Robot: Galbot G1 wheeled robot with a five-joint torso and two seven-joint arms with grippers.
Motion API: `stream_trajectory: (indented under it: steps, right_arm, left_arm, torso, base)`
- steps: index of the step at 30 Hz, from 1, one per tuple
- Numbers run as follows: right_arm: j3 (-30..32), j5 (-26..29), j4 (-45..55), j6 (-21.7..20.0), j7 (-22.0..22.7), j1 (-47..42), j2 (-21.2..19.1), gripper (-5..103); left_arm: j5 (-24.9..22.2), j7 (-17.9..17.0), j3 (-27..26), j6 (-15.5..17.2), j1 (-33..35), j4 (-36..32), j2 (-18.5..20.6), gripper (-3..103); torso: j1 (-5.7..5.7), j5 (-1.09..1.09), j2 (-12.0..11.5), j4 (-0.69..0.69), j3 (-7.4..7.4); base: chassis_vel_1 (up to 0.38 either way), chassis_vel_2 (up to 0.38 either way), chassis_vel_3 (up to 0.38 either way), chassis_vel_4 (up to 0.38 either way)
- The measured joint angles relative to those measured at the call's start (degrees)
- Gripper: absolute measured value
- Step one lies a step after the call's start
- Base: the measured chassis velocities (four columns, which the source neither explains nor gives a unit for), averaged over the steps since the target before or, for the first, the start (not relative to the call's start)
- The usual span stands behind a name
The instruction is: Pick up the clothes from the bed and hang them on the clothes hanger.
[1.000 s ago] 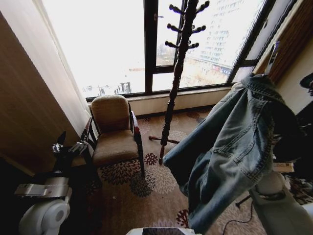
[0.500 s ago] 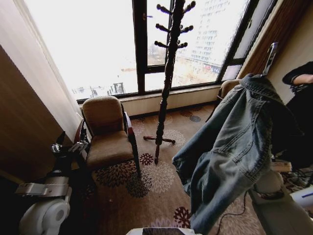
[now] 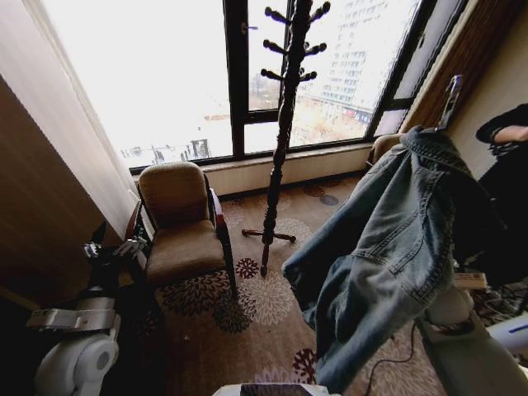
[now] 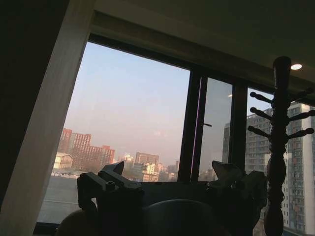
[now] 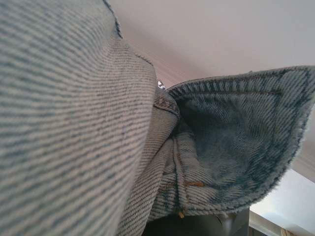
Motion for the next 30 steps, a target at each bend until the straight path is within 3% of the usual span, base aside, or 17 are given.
stream_trajectory:
  steps: [10,30]
  right_arm:
    - [0.04,0.06,0.02,0.20,-0.01,0.00,0.04,17]
    - [0.72,1.49,0.14,0.38,-0.81,-0.04,0.18,17]
  left_arm:
    - [2.97,0.62,-0.20,-0.62,0.45,0.52,-0.54,100]
    - [3.18,1.87,-0.16,-2.02,0.89,0.30,-1.12,100]
  torso:
    - [0.00,0.00,0.00,0.00,0.00]
    - [0.00,0.00,0.00,0.00,0.00]
  base:
    - [0.000,0.000,0.000,0.000]
    - [0.000,0.000,0.000,0.000]
